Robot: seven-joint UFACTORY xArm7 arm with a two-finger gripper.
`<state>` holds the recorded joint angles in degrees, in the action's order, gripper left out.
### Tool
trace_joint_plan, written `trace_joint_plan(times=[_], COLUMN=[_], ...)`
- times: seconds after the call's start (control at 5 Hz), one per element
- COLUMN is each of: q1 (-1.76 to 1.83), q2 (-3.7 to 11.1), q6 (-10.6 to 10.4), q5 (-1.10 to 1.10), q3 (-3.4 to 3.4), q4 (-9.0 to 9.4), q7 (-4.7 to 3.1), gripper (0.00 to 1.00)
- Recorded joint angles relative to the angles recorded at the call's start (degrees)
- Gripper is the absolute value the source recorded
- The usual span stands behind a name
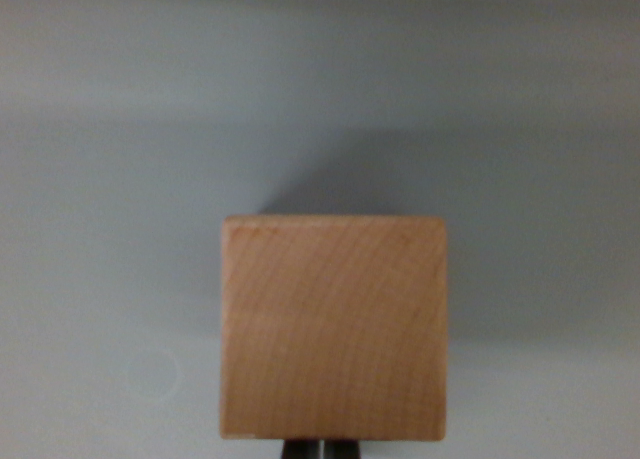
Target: Push wooden cube
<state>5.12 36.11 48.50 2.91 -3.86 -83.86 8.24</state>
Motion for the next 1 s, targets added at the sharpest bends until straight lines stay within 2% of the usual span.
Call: trace_joint_plan(times=[0.2,0.4,1.0], q1=[0.00,-0.01,-0.02], q2=[0.00,0.65,1.01], q6=[0.00,0.40,0.62], q5=[0.00,0.02,0.03], q3=[0.00,0.04,0.07], q4=[0.00,-1.04,-1.63], q7=[0.00,-0.07,-0.11], gripper=[1.00,1.00,1.00])
